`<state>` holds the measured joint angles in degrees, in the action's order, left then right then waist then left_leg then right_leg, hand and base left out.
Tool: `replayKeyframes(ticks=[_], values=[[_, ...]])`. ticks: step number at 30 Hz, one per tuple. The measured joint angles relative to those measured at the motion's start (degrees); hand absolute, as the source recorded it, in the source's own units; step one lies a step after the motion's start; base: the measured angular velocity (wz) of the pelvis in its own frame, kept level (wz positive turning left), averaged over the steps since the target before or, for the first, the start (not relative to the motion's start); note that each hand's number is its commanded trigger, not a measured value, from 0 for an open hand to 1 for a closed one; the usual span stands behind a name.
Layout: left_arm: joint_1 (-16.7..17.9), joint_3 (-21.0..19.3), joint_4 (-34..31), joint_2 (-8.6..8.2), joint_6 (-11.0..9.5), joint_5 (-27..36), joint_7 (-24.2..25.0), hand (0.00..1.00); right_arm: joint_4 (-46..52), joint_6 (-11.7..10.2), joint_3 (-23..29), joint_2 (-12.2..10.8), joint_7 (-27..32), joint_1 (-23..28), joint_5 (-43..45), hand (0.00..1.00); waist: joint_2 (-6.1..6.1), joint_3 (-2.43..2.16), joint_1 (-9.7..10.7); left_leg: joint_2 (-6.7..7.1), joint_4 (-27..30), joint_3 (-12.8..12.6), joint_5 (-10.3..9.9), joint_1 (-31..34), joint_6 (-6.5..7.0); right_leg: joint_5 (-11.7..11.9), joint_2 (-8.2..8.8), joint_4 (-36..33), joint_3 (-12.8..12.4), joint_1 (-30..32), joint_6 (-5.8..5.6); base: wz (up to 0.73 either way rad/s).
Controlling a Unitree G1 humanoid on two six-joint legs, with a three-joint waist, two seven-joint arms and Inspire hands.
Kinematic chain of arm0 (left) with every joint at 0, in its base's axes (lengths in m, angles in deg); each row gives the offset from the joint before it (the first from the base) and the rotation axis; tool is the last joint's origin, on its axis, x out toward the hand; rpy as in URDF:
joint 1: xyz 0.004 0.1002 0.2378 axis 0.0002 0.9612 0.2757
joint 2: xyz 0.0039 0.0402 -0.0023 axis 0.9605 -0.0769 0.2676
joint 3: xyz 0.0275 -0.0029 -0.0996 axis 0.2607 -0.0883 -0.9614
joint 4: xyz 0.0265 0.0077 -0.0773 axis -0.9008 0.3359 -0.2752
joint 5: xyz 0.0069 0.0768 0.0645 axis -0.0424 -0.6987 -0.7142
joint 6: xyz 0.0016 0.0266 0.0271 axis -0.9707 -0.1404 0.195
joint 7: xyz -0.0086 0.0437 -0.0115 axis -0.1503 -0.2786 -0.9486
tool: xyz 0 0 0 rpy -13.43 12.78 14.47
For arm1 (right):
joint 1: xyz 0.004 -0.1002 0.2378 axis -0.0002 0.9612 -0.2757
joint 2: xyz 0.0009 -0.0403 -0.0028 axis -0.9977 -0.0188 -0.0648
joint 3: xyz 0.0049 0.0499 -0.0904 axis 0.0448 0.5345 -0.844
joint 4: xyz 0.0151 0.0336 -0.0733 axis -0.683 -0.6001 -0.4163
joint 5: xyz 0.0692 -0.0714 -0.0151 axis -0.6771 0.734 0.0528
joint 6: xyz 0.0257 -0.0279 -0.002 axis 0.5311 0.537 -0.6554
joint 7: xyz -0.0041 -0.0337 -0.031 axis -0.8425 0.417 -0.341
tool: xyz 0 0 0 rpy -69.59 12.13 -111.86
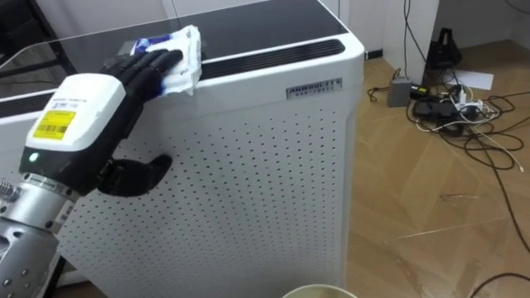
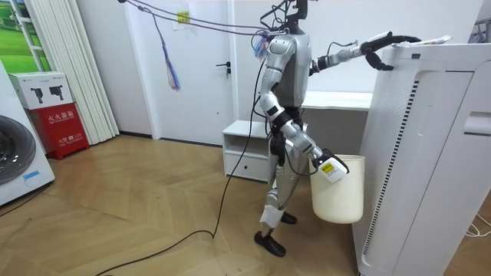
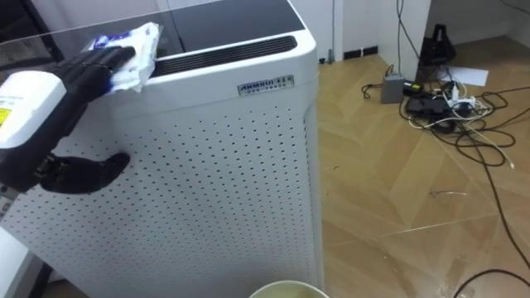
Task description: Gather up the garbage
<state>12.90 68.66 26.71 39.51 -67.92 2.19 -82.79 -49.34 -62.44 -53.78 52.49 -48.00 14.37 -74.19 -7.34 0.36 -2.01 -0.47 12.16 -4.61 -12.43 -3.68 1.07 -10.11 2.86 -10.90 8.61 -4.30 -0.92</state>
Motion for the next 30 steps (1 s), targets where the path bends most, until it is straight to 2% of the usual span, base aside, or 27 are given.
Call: replayKeyframes(ticks=[1,4,10,15,25,27,30], values=[[-0.5,-0.3,-0.2,0.00,0.1,0.0,-0.2,1.00,0.0,0.2,0.0,0.0,0.0,0.0,0.0,1.00,0.35,0.25,0.0,0.01,0.0,0.0,0.0,-0.1,0.00,0.0,0.01,0.0,0.0,-0.1,0.00,0.00],[-1.2,-0.6,-0.3,0.21,0.5,0.0,0.1,1.00,-0.1,0.4,0.0,0.0,0.0,0.0,0.0,1.00,0.34,0.33,0.1,0.00,0.0,0.0,0.1,-0.6,0.00,0.0,-0.02,0.1,0.0,-0.6,-0.01,0.00],[-2.7,-1.1,-1.0,0.23,1.5,0.0,0.9,1.00,-0.2,1.0,0.0,0.5,0.0,0.1,0.0,1.00,0.19,0.25,0.0,0.04,-0.4,-0.1,0.2,-1.1,-0.04,0.0,-0.03,0.2,-0.1,-0.8,-0.04,0.00],[-4.1,-2.2,-1.1,0.43,2.6,0.0,0.8,1.00,-0.2,1.0,0.0,0.6,0.0,0.1,0.0,1.00,-0.11,0.38,0.1,0.06,-0.6,-0.1,0.2,-1.1,-0.03,0.0,-0.02,0.2,-0.1,-0.8,-0.04,0.00],[-4.4,-2.3,-1.4,0.43,2.7,0.8,0.6,1.00,-0.1,2.1,0.0,0.7,0.2,0.1,0.0,1.00,-0.16,0.42,-0.1,0.14,-0.7,-0.2,0.3,-1.0,-0.01,-0.1,0.08,0.2,0.0,-0.3,-0.11,0.00],[-4.5,-2.4,-1.3,0.43,2.9,2.4,0.6,1.00,0.4,2.3,0.0,0.7,0.9,0.0,0.0,1.00,-0.17,0.41,0.0,0.16,-0.7,-0.2,0.3,-0.9,-0.01,-0.1,0.09,0.2,-0.1,-0.2,-0.13,0.00],[-4.4,-2.7,-1.1,0.42,3.5,8.4,1.0,1.00,1.6,2.4,0.0,1.0,1.9,-0.4,-0.1,1.00,-0.23,0.35,-0.2,0.18,-0.7,-0.3,0.3,-0.5,0.03,-0.1,0.11,0.1,-0.2,0.3,-0.15,0.00]])
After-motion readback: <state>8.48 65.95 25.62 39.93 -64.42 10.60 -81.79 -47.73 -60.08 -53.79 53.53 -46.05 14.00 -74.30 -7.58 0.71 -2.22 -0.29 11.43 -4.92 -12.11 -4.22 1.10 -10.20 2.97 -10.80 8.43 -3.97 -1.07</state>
